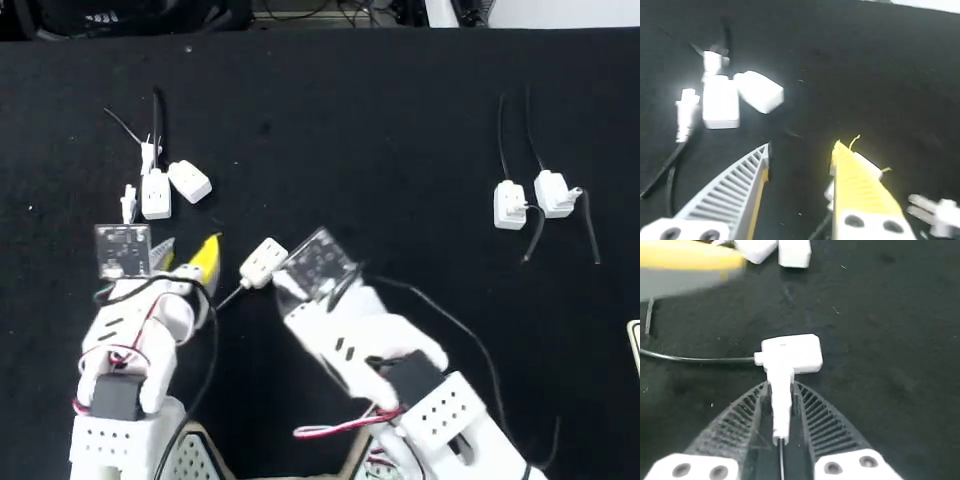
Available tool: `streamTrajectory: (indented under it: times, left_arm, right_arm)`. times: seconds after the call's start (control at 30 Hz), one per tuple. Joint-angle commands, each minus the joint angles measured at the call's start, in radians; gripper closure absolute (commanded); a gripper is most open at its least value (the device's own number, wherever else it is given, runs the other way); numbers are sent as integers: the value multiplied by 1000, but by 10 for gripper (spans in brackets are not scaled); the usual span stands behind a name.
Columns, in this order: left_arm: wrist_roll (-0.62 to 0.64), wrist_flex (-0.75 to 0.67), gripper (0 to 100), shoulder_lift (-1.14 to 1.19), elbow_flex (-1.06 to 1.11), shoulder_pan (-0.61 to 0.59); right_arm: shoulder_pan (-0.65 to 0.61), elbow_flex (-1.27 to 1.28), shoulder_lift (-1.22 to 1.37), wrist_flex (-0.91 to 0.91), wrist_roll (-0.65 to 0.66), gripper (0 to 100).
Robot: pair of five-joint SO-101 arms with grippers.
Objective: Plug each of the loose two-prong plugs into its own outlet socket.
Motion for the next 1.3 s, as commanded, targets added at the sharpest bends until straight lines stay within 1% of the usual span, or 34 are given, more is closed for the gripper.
streamTrajectory:
  times: [0.0,0.07,0.13,0.23,0.33,0.47,0.6,0.77,0.87,0.97,1.1,1.2,1.27]
  left_arm:
    - [-5,32,795,31,-77,-58]
    - [-17,29,795,95,-90,-56]
    - [-35,-5,796,187,-113,-54]
    - [-35,-71,796,382,-166,-53]
    - [-35,-114,795,614,-257,-41]
    - [-32,-180,798,928,-372,42]
    - [-29,-276,798,1206,-472,82]
    - [-29,-281,798,1461,-615,96]
    - [-35,-276,798,1524,-647,133]
    - [-40,-222,798,1508,-651,220]
    - [-40,-203,798,1481,-633,302]
    - [-40,-204,798,1455,-608,320]
    - [-40,-204,798,1424,-604,295]
  right_arm:
    - [55,-90,-21,43,9,988]
    - [92,-93,-19,43,8,988]
    - [143,-96,-19,43,8,988]
    - [206,-96,-18,46,8,988]
    - [230,-133,36,75,8,988]
    - [232,-214,220,81,8,988]
    - [245,-302,440,78,0,988]
    - [322,-394,622,77,-26,988]
    - [354,-427,694,77,-26,988]
    - [377,-455,751,77,-26,988]
    - [394,-489,812,77,-23,988]
    - [393,-492,826,77,-18,988]
    - [391,-492,826,77,-18,988]
